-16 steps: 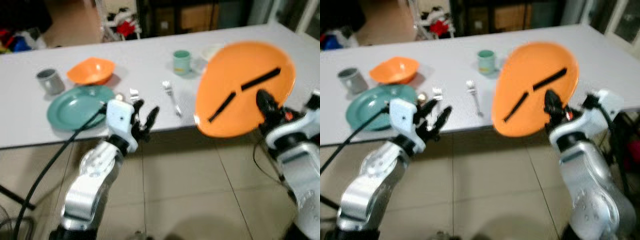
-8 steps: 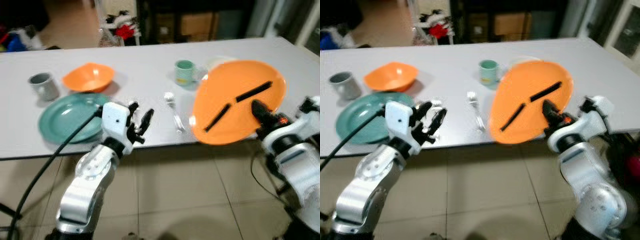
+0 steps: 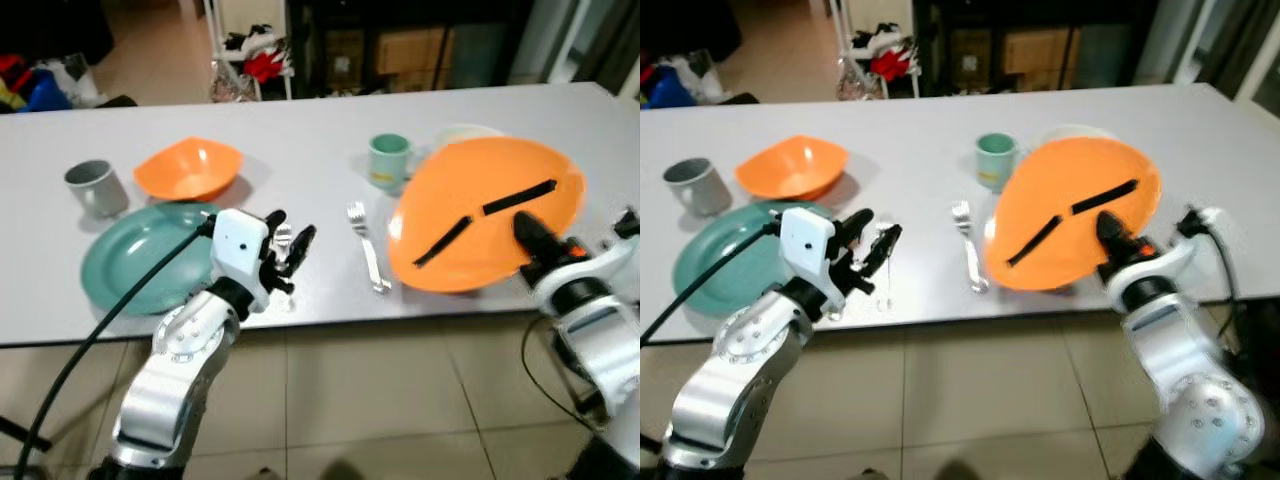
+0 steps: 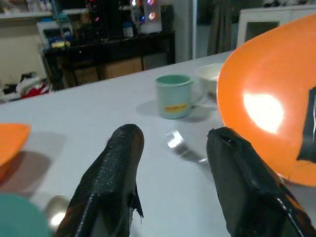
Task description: Setting the table
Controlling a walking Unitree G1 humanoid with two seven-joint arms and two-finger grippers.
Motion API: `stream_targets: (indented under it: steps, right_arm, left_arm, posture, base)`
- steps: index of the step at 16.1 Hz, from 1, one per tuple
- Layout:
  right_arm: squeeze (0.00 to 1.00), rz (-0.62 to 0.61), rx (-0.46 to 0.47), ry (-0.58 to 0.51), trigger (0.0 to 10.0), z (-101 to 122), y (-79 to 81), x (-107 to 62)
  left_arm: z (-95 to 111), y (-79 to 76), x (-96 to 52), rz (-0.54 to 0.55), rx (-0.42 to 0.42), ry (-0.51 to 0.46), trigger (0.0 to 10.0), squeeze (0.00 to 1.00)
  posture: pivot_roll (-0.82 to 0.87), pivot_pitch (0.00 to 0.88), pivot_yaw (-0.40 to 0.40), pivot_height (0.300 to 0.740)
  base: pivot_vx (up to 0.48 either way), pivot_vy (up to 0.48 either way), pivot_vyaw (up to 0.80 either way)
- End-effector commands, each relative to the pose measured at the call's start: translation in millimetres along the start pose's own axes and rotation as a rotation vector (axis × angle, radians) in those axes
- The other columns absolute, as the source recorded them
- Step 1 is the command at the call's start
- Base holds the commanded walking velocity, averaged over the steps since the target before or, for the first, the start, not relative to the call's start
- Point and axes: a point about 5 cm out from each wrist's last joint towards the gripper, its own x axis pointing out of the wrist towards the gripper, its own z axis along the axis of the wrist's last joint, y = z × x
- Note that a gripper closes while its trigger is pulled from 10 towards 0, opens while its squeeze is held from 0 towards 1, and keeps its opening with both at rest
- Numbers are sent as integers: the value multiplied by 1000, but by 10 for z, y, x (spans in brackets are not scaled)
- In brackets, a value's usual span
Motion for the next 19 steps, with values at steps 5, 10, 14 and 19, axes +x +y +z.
stream_targets:
  steps: [5,10,14,19]
  right_arm:
    - [0,-88,78,-52,10000,103,-155,47]
    - [0,-165,150,-48,10000,109,-309,162]
    - [0,-229,274,-89,10000,156,-511,286]
    - [0,-208,361,5,10000,22,-559,492]
  left_arm:
    - [33,-213,5,-212,-8,9,10000,0]
    - [-21,-435,-52,-537,-50,117,10000,0]
    - [-46,-394,-19,-568,-42,157,10000,0]
    - [-45,-400,-31,-572,-51,160,10000,0]
  posture:
    - [-43,51,53,740]
    - [-37,48,63,740]
    - [-43,46,77,740]
    - [-33,45,73,740]
  base:
    - [62,0,0]
    - [0,0,0]
    - [0,0,0]
    - [0,0,0]
